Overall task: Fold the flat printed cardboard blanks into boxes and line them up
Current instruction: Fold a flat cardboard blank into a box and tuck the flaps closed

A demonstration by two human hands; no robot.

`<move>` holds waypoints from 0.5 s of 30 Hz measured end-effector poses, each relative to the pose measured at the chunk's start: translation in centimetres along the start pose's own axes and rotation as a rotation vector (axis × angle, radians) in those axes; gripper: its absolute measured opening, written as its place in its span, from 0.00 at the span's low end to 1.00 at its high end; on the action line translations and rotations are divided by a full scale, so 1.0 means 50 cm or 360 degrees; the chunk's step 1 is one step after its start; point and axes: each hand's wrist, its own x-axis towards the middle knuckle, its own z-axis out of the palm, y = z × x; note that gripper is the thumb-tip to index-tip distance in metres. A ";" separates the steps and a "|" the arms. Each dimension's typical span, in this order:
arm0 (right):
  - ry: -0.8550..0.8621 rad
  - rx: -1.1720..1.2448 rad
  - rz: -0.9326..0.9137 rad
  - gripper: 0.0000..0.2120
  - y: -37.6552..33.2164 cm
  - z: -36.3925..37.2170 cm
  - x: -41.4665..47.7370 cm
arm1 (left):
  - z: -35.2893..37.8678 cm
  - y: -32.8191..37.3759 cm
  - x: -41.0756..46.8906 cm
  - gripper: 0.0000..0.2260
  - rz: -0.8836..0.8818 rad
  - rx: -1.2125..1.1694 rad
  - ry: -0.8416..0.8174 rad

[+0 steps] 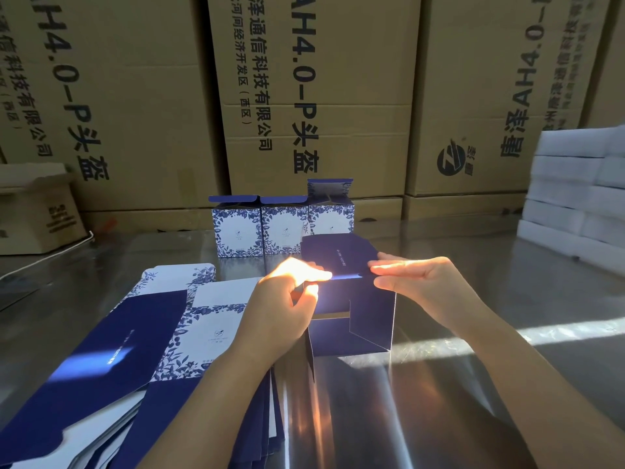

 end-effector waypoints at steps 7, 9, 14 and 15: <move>0.0050 0.0115 0.0002 0.13 0.006 -0.004 0.001 | 0.003 -0.007 0.001 0.15 -0.0022 0.0023 0.0004; 0.0111 0.0104 -0.0001 0.12 0.008 -0.003 0.001 | 0.003 -0.009 0.002 0.15 -0.0018 0.0026 0.0002; 0.0206 0.0001 -0.0021 0.11 0.010 0.000 0.001 | 0.002 -0.003 0.001 0.13 -0.0037 0.0075 -0.0014; 0.0219 -0.0017 -0.0025 0.11 0.010 0.001 0.001 | 0.002 -0.002 0.002 0.13 -0.0038 0.0086 -0.0012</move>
